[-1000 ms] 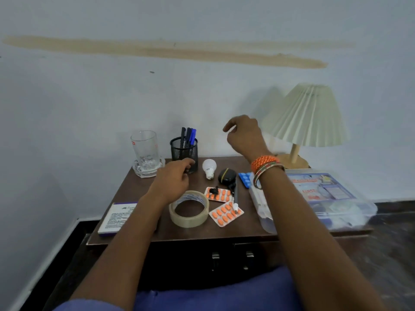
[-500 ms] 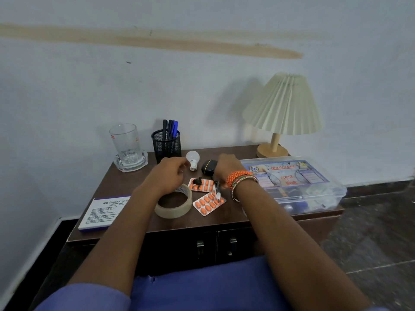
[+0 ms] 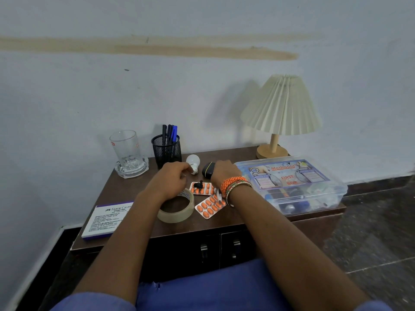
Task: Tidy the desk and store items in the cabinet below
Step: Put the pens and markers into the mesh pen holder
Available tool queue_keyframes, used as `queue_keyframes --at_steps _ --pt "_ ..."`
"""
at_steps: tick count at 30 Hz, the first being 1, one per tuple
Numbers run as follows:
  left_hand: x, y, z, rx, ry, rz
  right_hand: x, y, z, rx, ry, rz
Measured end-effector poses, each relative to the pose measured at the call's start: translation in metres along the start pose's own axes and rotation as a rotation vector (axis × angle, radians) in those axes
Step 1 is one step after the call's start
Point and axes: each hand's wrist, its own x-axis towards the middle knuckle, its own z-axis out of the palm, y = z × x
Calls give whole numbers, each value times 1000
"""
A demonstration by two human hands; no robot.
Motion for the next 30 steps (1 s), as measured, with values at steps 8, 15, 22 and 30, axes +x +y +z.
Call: queue_keyframes --at_steps 8,15,22,30 --pt "-1 0 -1 2 -7 -9 -4 0 -1 -57 -34 -45" --pt "-3 6 -2 0 14 8 1 1 -8 18 2 -17" --pt "-5 22 -14 -146 177 116 11 -3 -37 479 238 -126" --pt "-8 46 -27 -22 367 280 5 -2 -57 1162 22 -298"
